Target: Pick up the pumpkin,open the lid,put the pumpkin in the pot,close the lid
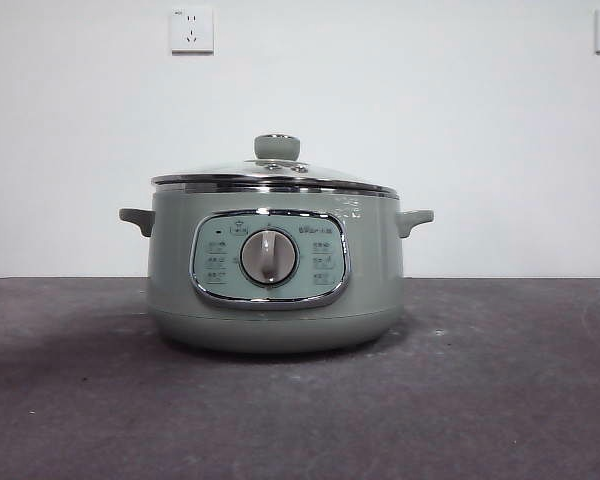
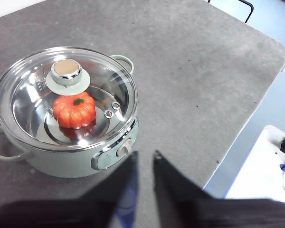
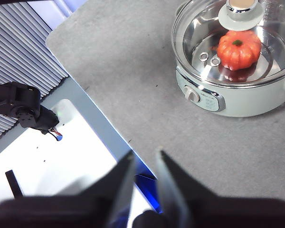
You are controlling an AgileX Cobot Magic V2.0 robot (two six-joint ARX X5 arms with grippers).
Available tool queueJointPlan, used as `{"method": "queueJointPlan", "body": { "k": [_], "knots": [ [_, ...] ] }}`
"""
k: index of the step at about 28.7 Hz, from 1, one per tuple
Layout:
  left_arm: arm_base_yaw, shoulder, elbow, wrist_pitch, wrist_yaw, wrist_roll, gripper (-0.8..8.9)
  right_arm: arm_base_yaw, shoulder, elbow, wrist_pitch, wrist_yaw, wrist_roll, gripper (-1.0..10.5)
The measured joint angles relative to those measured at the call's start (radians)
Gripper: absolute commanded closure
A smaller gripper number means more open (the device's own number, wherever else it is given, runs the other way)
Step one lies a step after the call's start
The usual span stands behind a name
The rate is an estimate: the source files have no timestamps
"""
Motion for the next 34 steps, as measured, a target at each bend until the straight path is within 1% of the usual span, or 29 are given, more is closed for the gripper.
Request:
{"method": "queueJointPlan", "body": {
  "k": [22,25,27,29,34],
  "knots": [
    [0.001,0.004,0.0,-0.011,-0.007,-0.004,8.18,0.0,-0.004,0.0,0.0,0.001,0.0,9.5],
    [0.013,0.002,0.0,0.06,-0.017,-0.002,8.18,0.0,-0.004,0.0,0.0,0.001,0.0,9.5],
    [0.04,-0.012,0.0,0.125,-0.05,0.006,8.18,0.0,-0.004,0.0,0.0,0.001,0.0,9.5],
    [0.09,-0.043,0.0,0.209,-0.079,0.021,8.18,0.0,-0.004,0.0,0.0,0.001,0.0,9.5],
    [0.225,-0.153,-0.014,0.362,-0.08,0.061,8.18,0.0,-0.004,0.0,0.0,0.001,0.0,9.5]
  ]
}}
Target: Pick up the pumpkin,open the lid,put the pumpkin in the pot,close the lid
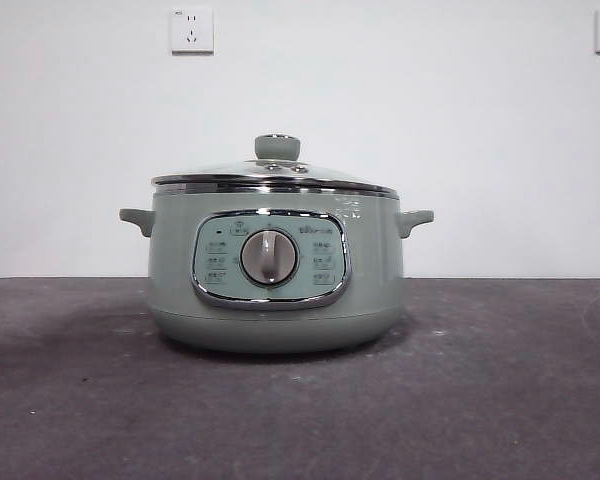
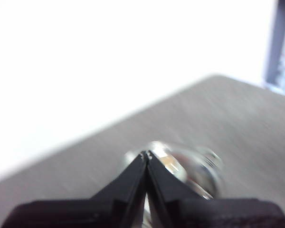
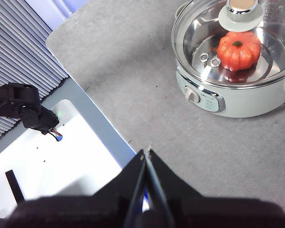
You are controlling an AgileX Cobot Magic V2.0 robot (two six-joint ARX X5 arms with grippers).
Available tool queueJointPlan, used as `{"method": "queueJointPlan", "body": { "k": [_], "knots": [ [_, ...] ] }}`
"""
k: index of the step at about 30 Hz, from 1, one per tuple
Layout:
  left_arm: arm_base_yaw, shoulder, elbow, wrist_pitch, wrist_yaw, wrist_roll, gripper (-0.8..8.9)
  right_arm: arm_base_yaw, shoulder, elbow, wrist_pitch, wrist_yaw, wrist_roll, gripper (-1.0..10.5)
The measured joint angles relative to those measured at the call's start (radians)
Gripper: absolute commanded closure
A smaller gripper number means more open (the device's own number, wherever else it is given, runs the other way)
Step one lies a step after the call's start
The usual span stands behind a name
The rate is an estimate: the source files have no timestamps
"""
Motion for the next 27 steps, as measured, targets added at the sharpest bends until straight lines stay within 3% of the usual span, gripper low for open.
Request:
{"method": "queueJointPlan", "body": {
  "k": [6,14,20,27],
  "knots": [
    [0.127,-0.201,-0.214,0.205,-0.014,0.059,8.18,0.0,0.0,0.0,0.0,0.0,0.0,9.5],
    [0.204,-0.481,-0.713,0.552,-0.063,0.077,8.17,0.0,0.0,0.0,0.0,0.0,0.0,9.5],
    [0.208,-0.653,-1.024,0.606,-0.1,0.026,8.17,0.0,0.0,0.0,0.0,0.0,0.0,9.5],
    [0.209,-0.777,-1.25,0.605,-0.149,-0.03,8.17,0.0,0.0,0.0,0.0,0.0,0.0,9.5]
  ]
}}
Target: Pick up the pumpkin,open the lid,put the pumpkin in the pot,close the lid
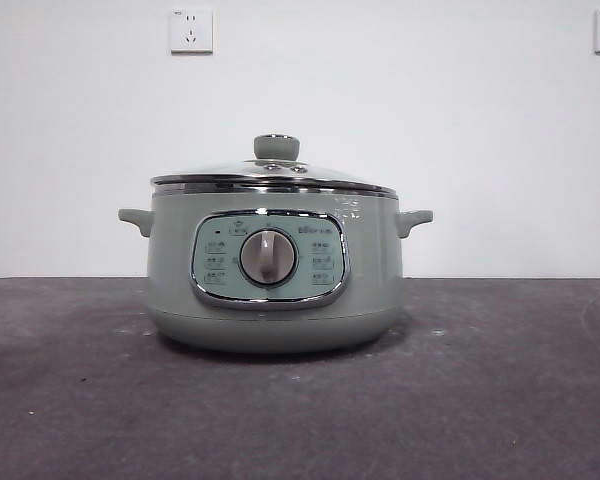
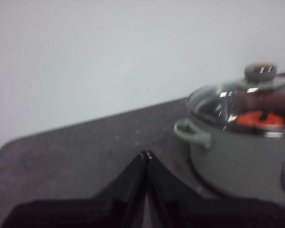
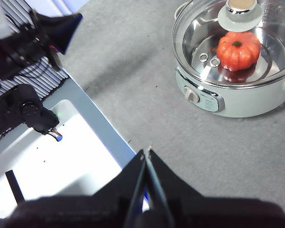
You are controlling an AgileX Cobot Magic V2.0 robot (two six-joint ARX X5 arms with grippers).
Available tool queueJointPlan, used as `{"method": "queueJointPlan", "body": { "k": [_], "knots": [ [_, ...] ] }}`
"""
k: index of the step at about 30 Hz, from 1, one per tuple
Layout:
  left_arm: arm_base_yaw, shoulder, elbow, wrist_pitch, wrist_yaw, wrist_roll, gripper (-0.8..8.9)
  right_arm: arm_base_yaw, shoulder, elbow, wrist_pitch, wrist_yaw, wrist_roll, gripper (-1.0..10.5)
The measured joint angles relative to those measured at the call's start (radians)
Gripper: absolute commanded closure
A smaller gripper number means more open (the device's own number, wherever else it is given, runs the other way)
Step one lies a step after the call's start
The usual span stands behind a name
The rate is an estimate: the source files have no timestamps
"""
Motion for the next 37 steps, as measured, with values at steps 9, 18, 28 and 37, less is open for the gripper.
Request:
{"method": "queueJointPlan", "body": {
  "k": [9,18,28,37],
  "knots": [
    [0.0,-0.061,-0.138,-0.001,-0.034,-0.038,8.17,0.0,-0.001,0.0,0.0,0.0,0.0,9.5],
    [0.0,-0.061,-0.143,-0.097,-0.033,-0.058,8.17,0.0,-0.001,0.0,0.0,0.0,0.0,9.5],
    [0.0,-0.061,-0.143,-0.097,-0.034,-0.059,8.17,0.0,-0.001,0.0,0.0,0.0,0.0,9.5],
    [0.0,-0.061,-0.143,-0.097,-0.034,-0.059,8.17,0.0,-0.001,0.0,0.0,0.0,0.0,9.5]
  ]
}}
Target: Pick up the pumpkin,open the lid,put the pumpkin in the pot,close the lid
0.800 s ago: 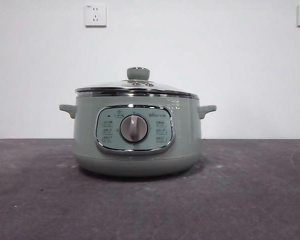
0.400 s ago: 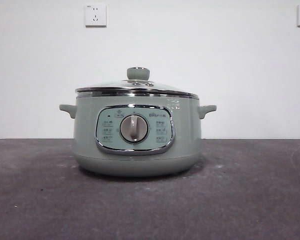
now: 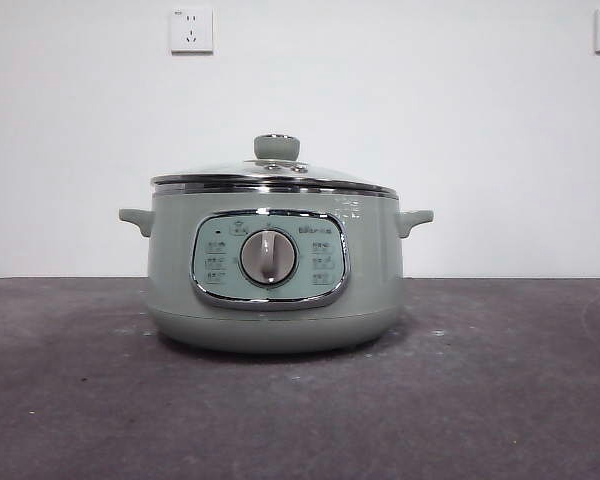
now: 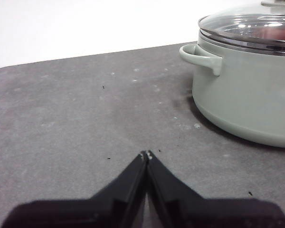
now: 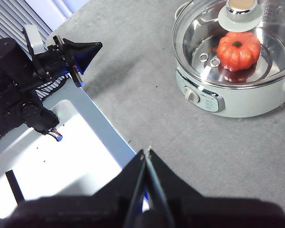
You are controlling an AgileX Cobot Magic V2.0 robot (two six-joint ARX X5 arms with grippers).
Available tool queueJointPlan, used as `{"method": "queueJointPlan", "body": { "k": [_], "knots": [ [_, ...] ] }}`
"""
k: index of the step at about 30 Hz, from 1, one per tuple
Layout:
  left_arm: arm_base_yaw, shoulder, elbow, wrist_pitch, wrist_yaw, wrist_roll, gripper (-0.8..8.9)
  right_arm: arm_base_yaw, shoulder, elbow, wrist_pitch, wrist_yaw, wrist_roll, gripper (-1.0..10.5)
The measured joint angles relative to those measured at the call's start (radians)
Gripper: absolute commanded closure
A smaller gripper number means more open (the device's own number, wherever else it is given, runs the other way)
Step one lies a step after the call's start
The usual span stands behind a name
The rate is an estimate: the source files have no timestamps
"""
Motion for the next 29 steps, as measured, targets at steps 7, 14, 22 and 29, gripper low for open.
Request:
{"method": "queueJointPlan", "body": {
  "k": [7,14,22,29],
  "knots": [
    [0.0,0.0,0.0,0.0,0.0,0.0,8.17,-0.055,-0.033,0.0,0.021,0.045,-0.051,9.5],
    [0.0,0.0,0.0,0.0,0.0,0.0,8.17,-0.346,-0.248,-0.093,0.253,-0.08,-0.152,9.5],
    [0.0,0.0,0.0,0.0,0.0,0.0,8.17,-0.528,-0.507,-0.49,0.629,0.021,-0.157,9.5],
    [0.0,0.0,0.0,0.0,0.0,0.0,8.17,-0.547,-0.719,-0.951,1.003,0.047,-0.068,9.5]
  ]
}}
